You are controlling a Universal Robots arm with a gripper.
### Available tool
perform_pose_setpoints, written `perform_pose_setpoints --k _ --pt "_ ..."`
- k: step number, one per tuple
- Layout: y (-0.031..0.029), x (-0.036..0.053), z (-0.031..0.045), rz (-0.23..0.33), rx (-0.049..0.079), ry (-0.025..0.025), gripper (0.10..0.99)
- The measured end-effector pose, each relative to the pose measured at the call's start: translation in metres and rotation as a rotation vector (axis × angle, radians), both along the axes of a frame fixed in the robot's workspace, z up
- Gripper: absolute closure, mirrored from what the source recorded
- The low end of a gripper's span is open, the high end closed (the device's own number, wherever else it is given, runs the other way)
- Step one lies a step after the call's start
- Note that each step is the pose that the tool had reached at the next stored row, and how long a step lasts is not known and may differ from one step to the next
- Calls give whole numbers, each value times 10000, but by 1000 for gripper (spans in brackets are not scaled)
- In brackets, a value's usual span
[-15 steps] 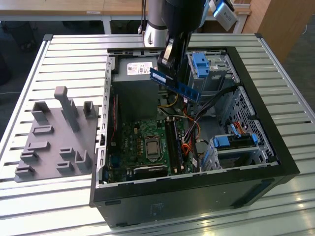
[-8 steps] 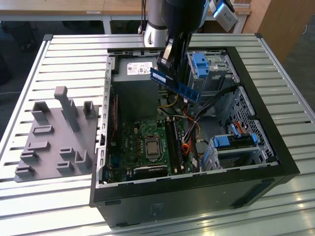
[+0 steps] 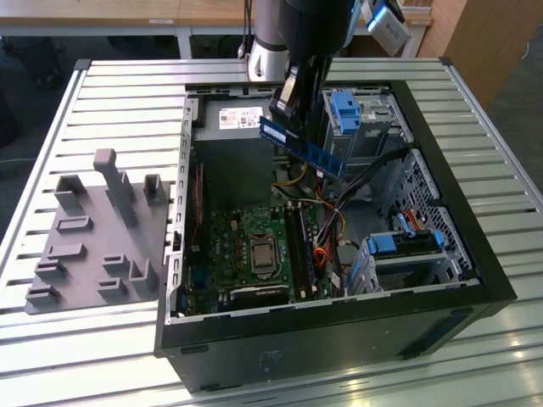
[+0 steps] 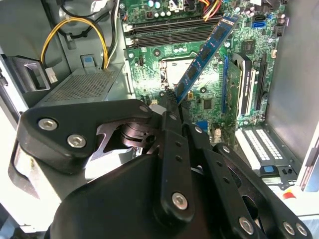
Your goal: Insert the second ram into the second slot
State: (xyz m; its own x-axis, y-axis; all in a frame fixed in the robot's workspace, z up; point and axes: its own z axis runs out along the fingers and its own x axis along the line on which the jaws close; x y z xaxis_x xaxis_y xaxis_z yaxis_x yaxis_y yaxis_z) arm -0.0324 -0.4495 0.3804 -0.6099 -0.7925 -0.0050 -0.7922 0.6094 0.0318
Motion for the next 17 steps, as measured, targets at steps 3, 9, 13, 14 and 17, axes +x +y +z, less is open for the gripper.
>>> perform_pose_setpoints --k 3,9,13,14,17 --pt "0 0 -1 -82 -6 0 949" --pt "-1 0 -2 -245 -15 0 949" --pt "-1 0 -2 -353 -21 0 949" --pt "-2 0 -3 -379 -22 0 949" --pt "-2 0 -3 -461 -25 0 949"
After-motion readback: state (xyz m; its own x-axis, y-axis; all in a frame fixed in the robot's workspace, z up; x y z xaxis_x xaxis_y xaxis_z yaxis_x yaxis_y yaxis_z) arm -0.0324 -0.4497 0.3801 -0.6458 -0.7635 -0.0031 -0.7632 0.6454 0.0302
